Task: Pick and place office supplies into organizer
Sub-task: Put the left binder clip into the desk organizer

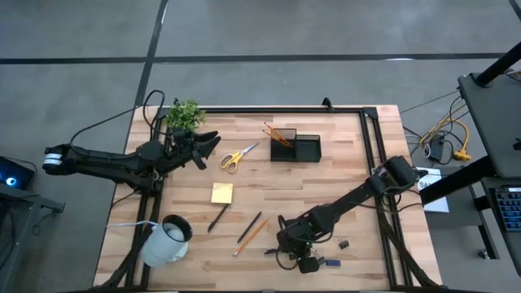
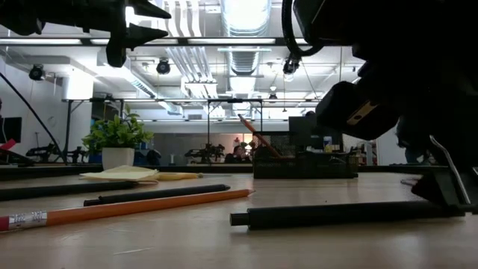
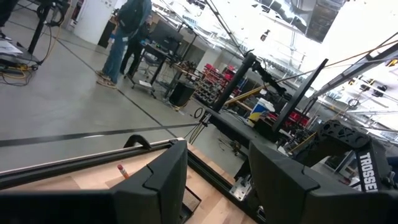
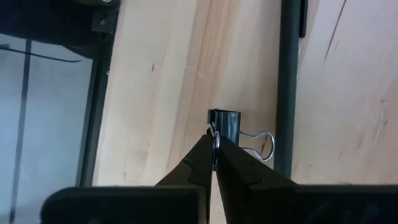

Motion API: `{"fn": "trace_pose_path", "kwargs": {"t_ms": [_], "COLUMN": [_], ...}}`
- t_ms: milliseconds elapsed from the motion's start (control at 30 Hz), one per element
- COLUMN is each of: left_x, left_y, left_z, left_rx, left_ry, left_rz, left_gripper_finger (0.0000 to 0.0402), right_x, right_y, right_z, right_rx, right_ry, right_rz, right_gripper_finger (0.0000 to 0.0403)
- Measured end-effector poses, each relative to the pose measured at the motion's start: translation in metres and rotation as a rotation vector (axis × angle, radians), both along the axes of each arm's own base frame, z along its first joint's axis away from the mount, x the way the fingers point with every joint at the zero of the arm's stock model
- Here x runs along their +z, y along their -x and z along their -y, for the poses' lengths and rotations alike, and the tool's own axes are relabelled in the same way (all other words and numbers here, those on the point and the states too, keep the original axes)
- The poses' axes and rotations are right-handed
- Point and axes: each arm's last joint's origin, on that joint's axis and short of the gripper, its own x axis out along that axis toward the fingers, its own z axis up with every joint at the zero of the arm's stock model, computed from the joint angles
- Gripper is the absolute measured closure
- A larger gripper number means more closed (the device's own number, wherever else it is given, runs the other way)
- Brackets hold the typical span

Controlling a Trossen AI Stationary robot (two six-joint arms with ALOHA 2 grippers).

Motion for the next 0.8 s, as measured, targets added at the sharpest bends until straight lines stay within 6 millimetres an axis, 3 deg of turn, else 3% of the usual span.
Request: {"fn": "trace_pose_path", "kwargs": {"t_ms": [800], "left_x": [0.000], "left_y": [0.000], "left_z": [0.000], "left_rx": [-0.004], "left_ry": [0.001], "left_rz": [0.001], "left_gripper_finger": [0.0244], "right_x": [0.038], "right_y": [-0.011], "right_z": [-0.006], "right_rx": [-0.026], "right_ry": [-0.053], "right_rz": [0.096], "right_gripper_finger": [0.0395]}}
